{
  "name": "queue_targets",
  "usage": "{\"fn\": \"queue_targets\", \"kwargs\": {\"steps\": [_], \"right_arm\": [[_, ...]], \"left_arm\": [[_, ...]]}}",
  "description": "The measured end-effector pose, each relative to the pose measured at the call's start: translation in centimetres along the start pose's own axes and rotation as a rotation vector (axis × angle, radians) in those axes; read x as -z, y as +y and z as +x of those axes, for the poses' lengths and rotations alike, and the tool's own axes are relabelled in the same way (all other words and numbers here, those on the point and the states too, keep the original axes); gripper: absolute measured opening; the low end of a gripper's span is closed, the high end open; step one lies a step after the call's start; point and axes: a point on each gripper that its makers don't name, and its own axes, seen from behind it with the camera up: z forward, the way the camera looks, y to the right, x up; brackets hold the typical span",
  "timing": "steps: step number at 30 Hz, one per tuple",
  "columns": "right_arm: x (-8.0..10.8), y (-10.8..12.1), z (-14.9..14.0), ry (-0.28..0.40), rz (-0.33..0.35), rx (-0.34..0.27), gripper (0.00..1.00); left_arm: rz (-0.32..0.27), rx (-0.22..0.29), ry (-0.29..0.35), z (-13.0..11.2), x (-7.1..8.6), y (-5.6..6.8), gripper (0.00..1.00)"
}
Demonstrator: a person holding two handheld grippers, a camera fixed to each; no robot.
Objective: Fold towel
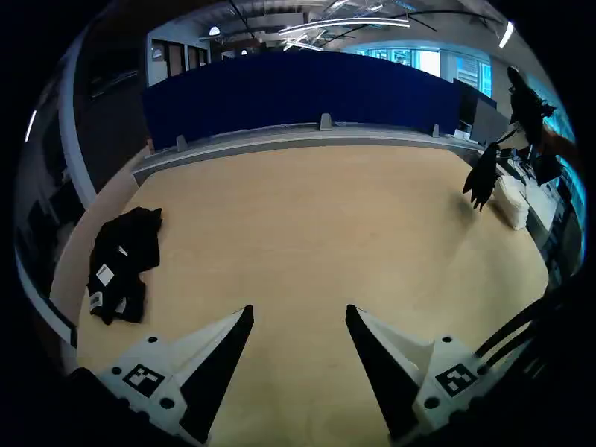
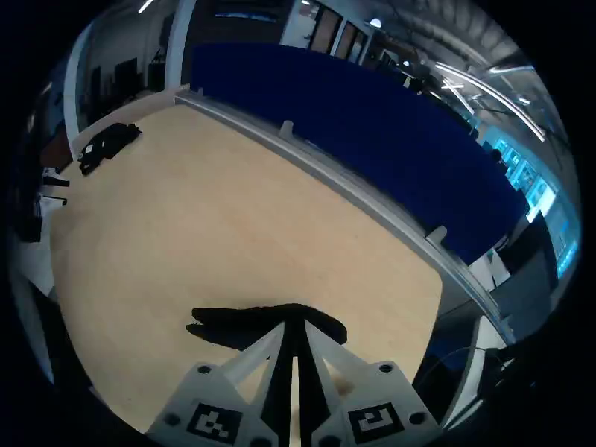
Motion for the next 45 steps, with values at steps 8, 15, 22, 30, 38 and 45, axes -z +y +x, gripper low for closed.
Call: {"fn": "queue_targets", "kwargs": {"steps": [8,15,22,30,38,45], "right_arm": [[-0.7,0.5,0.2,0.0,-0.006,-0.003,0.03],[-1.5,0.8,0.7,0.001,-0.01,-0.003,0.03],[-2.1,0.7,1.1,0.006,-0.006,-0.006,0.03],[-2.9,0.2,1.9,0.012,0.003,-0.007,0.03],[-3.6,-0.1,2.6,0.018,0.007,-0.002,0.03],[-4.0,-0.5,2.2,0.015,0.014,-0.009,0.03]], "left_arm": [[0.01,0.004,-0.002,-0.1,0.2,-0.3,0.91],[0.014,0.009,0.0,0.1,0.3,-0.1,0.92],[0.018,0.009,0.0,0.0,0.3,0.2,0.92],[0.023,0.017,0.001,-0.1,0.5,0.2,0.92],[0.03,0.018,0.0,-0.2,0.7,-0.3,0.92],[0.035,0.018,-0.002,-0.3,0.7,-0.5,0.92]]}}
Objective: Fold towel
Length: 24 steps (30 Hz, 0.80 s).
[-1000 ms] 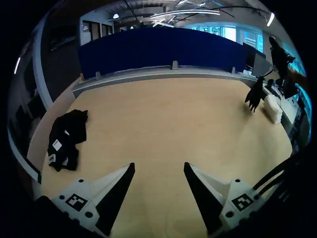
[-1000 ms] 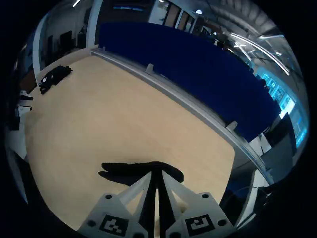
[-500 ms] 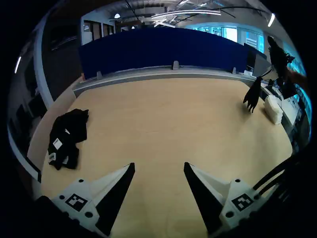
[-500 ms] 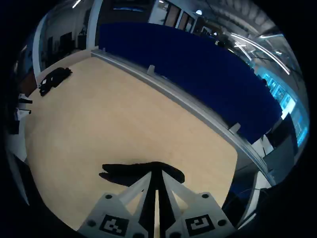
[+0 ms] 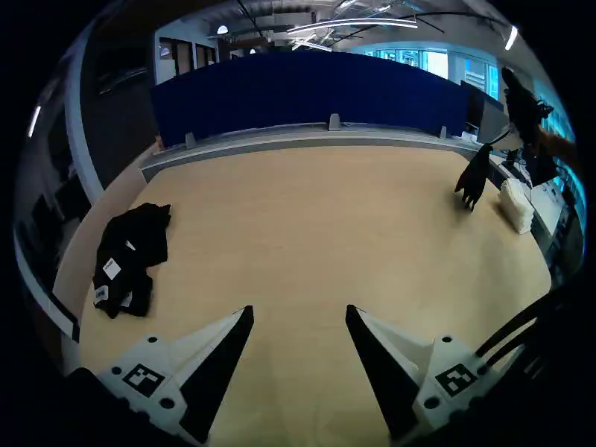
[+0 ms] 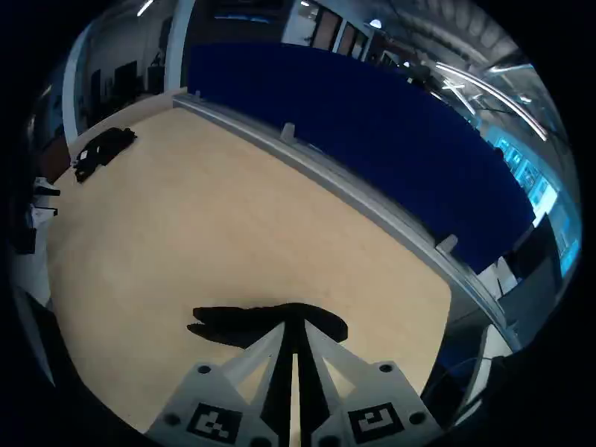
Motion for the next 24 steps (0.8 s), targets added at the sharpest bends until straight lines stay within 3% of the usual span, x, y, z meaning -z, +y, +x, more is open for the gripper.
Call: {"fn": "queue_targets", "kwargs": {"steps": [6,17,24], "right_arm": [[0.3,-0.5,-2.2,-0.011,0.004,-0.02,0.03],[1.1,-0.9,-9.5,-0.074,-0.018,-0.06,0.03],[0.7,-1.3,-12.0,-0.09,-0.027,-0.084,0.03]], "left_arm": [[0.002,0.0,-0.001,-0.2,-0.2,-0.1,0.92],[-0.004,-0.016,-0.003,0.0,-0.4,0.1,0.92],[-0.01,-0.029,0.001,0.3,-0.4,0.5,0.91]]}}
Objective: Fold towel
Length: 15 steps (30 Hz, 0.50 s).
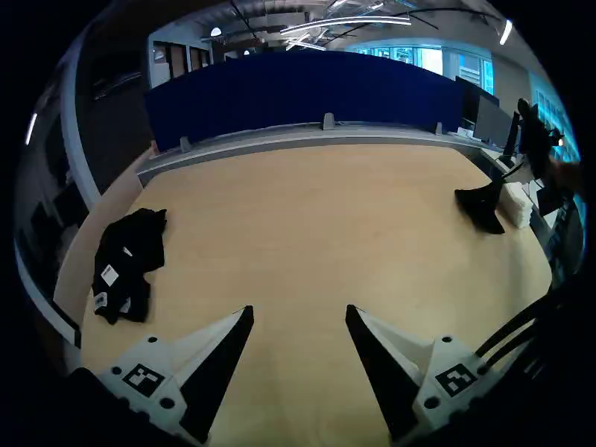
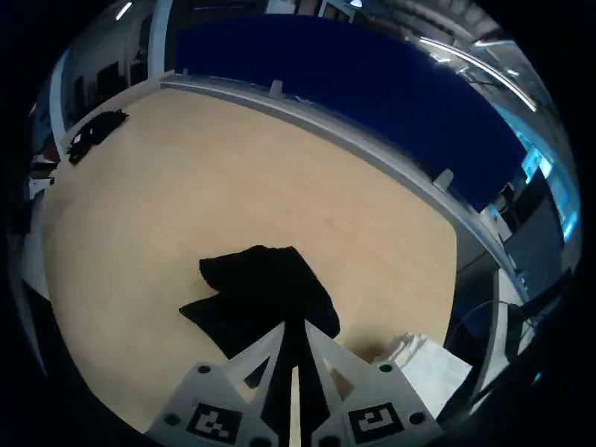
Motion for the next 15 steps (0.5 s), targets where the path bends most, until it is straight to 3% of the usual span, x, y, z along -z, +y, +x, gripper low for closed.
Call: {"fn": "queue_targets", "kwargs": {"steps": [15], "right_arm": [[0.6,0.1,2.8,0.037,-0.008,0.027,0.03]], "left_arm": [[-0.006,-0.003,0.009,0.2,0.0,0.5,0.92]]}}
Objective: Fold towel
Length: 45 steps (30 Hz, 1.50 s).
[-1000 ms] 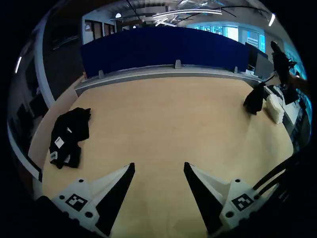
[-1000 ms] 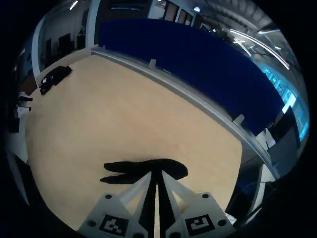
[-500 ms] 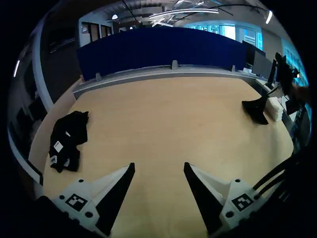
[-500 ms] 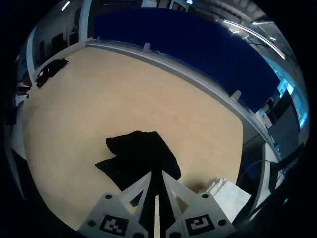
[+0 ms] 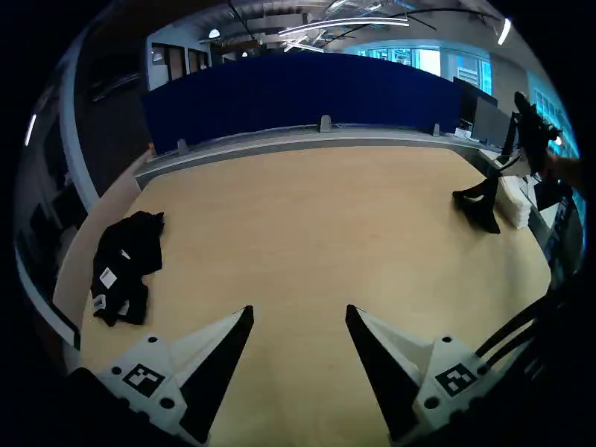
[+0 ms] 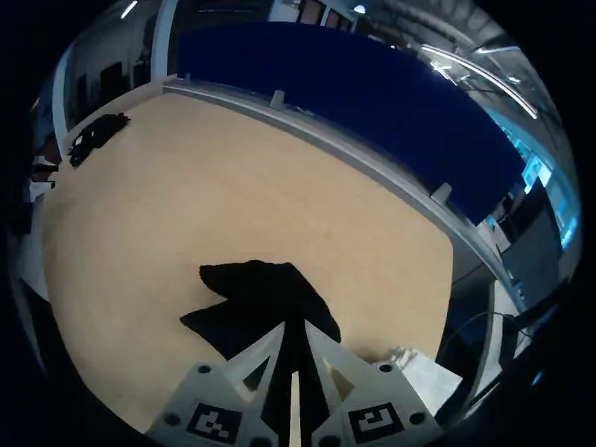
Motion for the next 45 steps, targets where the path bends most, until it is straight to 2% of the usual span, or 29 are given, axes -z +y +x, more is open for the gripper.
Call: {"fn": "queue_targets", "kwargs": {"steps": [12,24,36,41,45], "right_arm": [[1.2,1.1,6.9,0.118,-0.031,0.035,0.03],[0.4,1.2,10.3,0.147,-0.034,0.106,0.03],[-1.1,0.1,10.7,0.161,-0.025,0.14,0.03],[-1.8,-0.2,9.8,0.175,-0.026,0.127,0.03],[-2.4,-0.5,8.0,0.187,-0.021,0.091,0.03]], "left_arm": [[0.009,0.013,0.009,0.4,0.2,-0.6,0.92],[0.023,0.021,0.012,0.3,0.5,-1.1,0.92],[0.043,0.027,0.007,-0.4,1.1,-1.9,0.91],[0.051,0.028,0.007,-0.4,1.3,-2.1,0.92],[0.053,0.027,0.004,-0.6,1.3,-2.0,0.92]]}}
